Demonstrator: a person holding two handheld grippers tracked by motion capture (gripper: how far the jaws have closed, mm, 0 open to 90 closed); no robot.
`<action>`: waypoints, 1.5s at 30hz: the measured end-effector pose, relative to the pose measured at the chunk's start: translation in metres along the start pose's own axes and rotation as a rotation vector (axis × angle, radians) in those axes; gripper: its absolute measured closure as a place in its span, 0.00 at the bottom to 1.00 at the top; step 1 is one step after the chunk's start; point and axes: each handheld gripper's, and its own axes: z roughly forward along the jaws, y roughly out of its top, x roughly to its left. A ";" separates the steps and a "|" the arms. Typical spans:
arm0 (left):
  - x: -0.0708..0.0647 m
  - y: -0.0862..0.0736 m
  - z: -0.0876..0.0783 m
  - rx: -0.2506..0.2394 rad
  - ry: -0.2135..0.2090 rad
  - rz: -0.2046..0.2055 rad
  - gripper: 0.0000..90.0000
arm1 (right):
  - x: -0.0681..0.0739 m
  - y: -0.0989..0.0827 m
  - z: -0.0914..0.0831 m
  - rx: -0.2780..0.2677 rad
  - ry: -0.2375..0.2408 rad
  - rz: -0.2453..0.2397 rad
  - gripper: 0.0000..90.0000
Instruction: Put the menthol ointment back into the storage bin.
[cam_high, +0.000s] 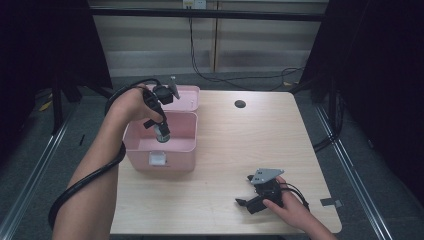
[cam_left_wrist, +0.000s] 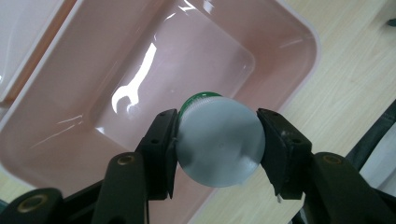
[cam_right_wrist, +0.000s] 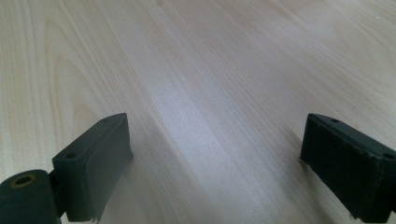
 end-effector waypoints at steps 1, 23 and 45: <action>0.001 0.001 0.002 0.012 -0.004 0.008 0.56 | 0.000 0.000 0.000 0.000 0.000 0.000 0.09; -0.004 0.026 0.037 0.039 -0.001 0.053 0.56 | 0.000 0.000 0.000 0.000 0.000 0.000 0.09; -0.012 0.041 0.068 0.022 0.001 0.176 0.56 | 0.000 0.000 0.000 -0.001 -0.001 -0.002 0.09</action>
